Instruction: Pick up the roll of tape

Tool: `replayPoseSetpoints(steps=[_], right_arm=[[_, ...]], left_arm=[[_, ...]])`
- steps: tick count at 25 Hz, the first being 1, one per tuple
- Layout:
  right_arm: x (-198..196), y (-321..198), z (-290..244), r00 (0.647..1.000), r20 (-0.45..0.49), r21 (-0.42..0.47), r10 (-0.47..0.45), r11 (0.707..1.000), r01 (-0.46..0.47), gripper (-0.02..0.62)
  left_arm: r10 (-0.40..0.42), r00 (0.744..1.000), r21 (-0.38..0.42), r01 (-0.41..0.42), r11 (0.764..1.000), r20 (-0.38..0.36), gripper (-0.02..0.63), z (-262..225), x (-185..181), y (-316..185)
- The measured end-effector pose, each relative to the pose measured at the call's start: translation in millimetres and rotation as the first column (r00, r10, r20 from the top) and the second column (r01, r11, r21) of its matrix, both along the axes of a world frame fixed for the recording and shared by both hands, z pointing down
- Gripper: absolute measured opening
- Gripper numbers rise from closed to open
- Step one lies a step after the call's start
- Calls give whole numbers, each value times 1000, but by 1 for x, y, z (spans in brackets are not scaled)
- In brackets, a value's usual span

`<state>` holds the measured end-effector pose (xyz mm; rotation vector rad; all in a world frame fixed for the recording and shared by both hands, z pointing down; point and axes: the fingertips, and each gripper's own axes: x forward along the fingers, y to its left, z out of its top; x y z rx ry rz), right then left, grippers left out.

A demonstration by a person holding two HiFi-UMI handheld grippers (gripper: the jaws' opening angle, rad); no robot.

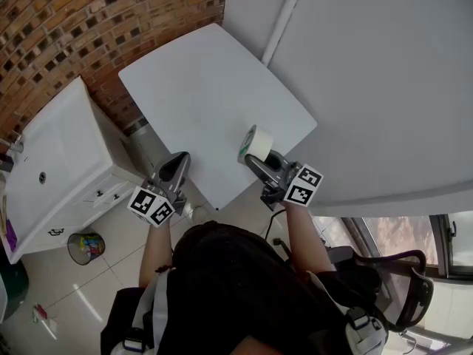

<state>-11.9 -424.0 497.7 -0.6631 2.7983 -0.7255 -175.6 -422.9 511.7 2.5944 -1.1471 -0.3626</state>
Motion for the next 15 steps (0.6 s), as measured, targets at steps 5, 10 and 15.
replayPoseSetpoints(steps=[5,10,15], right_arm=[[20,26,5,999,32,-34,-19,999,20,114],[45,52,-1,994,109,-49,-11,999,17,114],[72,77,-13,990,141,-34,-22,999,27,112]], left_arm=[[-7,1000,-12,7,1000,-3,2,5,21,28],[-11,1000,-4,11,1000,2,2,-5,42,55],[-27,1000,14,27,1000,14,2,-16,60,86]])
